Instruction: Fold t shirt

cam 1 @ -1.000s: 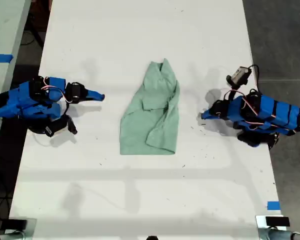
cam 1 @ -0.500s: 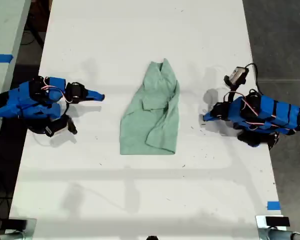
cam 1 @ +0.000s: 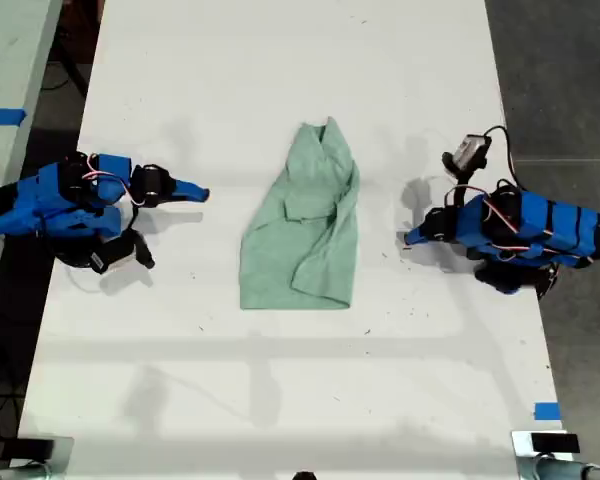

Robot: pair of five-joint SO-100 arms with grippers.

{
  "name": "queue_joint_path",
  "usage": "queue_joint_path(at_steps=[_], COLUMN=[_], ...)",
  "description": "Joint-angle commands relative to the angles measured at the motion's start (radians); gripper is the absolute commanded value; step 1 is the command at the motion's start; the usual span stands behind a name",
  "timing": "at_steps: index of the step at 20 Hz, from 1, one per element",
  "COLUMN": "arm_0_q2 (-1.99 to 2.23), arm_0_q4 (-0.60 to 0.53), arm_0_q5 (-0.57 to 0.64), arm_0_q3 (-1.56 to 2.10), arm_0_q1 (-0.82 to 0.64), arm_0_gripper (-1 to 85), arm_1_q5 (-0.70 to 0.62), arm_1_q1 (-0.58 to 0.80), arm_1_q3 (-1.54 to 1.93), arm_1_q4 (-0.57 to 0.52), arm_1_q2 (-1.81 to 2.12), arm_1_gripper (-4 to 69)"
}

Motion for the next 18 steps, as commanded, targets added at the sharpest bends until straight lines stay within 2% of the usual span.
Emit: queue_joint_path(at_steps=[1, 3, 6, 12, 18], arm_0_q2=[0.009, 0.009, 0.009, 0.009, 0.011], arm_0_q4=[-0.005, -0.005, -0.005, -0.002, -0.009], arm_0_q5=[0.012, 0.015, 0.015, 0.012, 0.028], arm_0_q3=[0.002, 0.002, 0.000, 0.000, 0.002], arm_0_q1=[-0.003, 0.002, 0.000, -0.003, 0.009], arm_0_gripper=[-0.1, -0.1, -0.1, -0.1, -0.1], arm_1_q5=[-0.029, -0.032, -0.006, 0.074, -0.023], arm_1_q1=[-0.011, -0.005, 0.077, 0.028, -0.029], arm_1_q3=[0.017, 0.017, 0.026, 0.003, -0.005], arm_1_q4=[-0.037, -0.037, -0.011, 0.011, -0.018], arm_1_q2=[0.011, 0.011, 0.011, 0.011, 0.011], arm_1_gripper=[2.4, 2.5, 2.7, 2.7, 2.8])
